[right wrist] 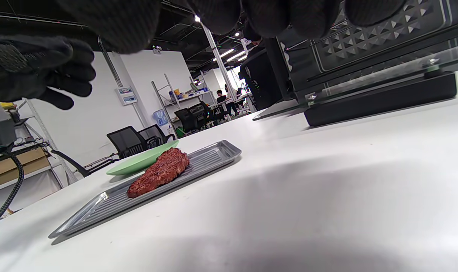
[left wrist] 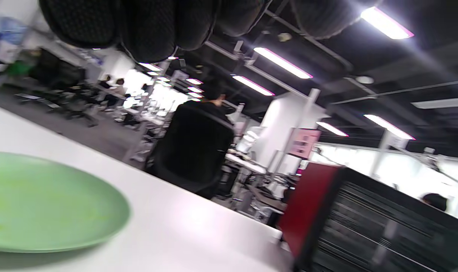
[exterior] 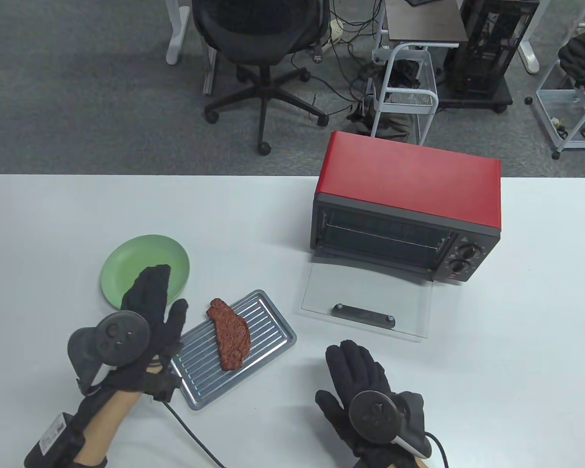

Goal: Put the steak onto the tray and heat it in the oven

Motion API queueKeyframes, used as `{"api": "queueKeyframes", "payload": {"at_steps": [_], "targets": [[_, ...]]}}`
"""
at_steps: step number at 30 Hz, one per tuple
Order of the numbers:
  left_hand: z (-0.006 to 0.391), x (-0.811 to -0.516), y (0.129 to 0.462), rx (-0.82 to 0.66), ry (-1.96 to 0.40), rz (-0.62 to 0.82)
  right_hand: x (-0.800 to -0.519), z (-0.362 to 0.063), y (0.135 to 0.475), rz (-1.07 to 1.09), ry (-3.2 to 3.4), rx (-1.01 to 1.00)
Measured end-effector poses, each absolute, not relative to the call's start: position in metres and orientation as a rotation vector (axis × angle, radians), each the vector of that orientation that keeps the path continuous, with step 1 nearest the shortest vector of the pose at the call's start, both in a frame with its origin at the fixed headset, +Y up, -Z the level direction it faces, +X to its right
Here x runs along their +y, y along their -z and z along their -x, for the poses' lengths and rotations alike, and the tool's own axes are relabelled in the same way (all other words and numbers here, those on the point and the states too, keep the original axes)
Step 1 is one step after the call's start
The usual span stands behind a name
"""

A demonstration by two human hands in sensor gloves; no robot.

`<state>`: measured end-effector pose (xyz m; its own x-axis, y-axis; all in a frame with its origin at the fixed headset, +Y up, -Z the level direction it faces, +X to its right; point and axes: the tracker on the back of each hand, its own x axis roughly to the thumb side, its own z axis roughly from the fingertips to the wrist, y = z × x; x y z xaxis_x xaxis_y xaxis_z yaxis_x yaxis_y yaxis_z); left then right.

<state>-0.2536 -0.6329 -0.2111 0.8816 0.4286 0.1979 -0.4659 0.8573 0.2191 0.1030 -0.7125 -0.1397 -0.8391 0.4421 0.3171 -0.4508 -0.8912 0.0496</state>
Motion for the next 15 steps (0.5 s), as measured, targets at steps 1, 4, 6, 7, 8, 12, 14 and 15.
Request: {"api": "queueKeyframes", "payload": {"at_steps": [1, 4, 6, 7, 8, 12, 14, 15], "targets": [[0.246, -0.632, 0.207, -0.172, -0.463, -0.273, -0.712, -0.104, 0.140, -0.443, -2.634, -0.041], [0.216, -0.632, 0.188, -0.288, -0.434, -0.292, -0.711, -0.105, 0.140, -0.438, -2.633, -0.054], [0.200, -0.635, 0.177, -0.354, -0.425, -0.294, -0.711, -0.105, 0.140, -0.437, -2.632, -0.061], [0.192, -0.637, 0.171, -0.380, -0.421, -0.295, -0.711, -0.105, 0.140, -0.438, -2.634, -0.064], [0.186, -0.639, 0.167, -0.403, -0.420, -0.298, -0.711, -0.105, 0.140, -0.438, -2.635, -0.066], [0.161, -0.651, 0.149, -0.493, -0.393, -0.293, -0.710, -0.105, 0.139, -0.442, -2.637, -0.079], [0.151, -0.658, 0.142, -0.524, -0.368, -0.300, -0.710, -0.106, 0.139, -0.441, -2.637, -0.091], [0.149, -0.660, 0.141, -0.530, -0.362, -0.303, -0.710, -0.106, 0.139, -0.442, -2.637, -0.094]]}}
